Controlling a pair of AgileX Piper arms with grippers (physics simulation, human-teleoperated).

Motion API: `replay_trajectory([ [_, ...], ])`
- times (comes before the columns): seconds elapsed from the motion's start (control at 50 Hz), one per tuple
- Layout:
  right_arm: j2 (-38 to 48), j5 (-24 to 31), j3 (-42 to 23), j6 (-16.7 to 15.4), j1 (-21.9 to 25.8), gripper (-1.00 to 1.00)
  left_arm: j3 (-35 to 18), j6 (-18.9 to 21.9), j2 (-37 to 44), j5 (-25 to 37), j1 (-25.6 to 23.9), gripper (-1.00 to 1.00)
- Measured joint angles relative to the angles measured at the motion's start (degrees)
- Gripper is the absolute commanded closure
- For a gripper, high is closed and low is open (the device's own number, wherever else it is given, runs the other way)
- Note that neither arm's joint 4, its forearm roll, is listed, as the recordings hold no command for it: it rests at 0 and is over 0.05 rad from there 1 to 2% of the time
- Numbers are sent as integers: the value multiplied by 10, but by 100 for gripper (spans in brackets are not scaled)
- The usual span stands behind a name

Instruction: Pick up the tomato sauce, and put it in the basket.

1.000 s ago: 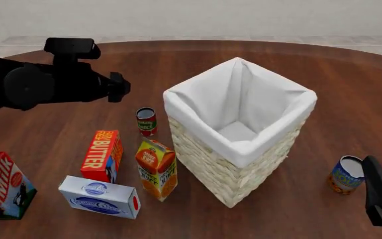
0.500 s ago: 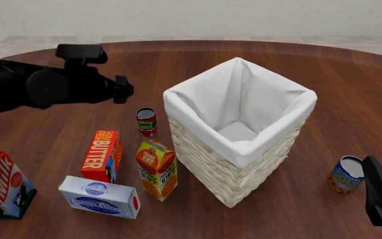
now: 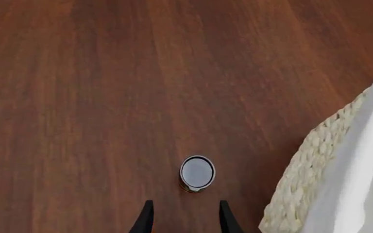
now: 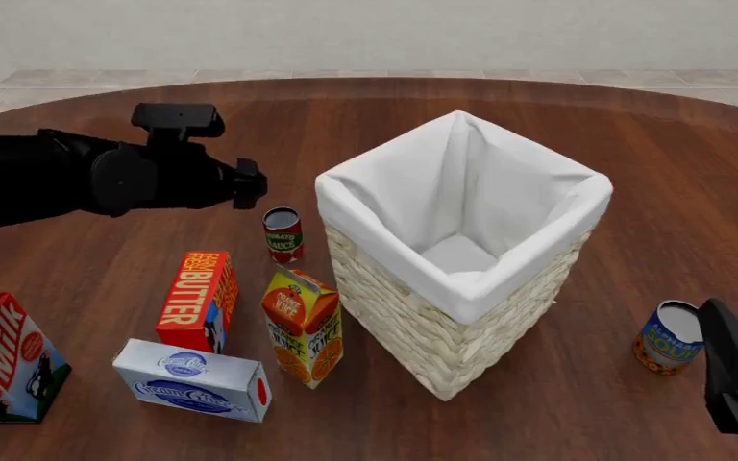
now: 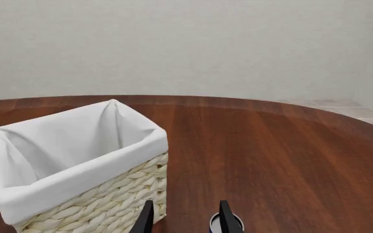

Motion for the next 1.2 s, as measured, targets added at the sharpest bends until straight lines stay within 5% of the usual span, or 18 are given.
replay_trajectory([
  [1.2,2,-2,0,0,0,-100,-50,-22,105,-11,-15,-100],
])
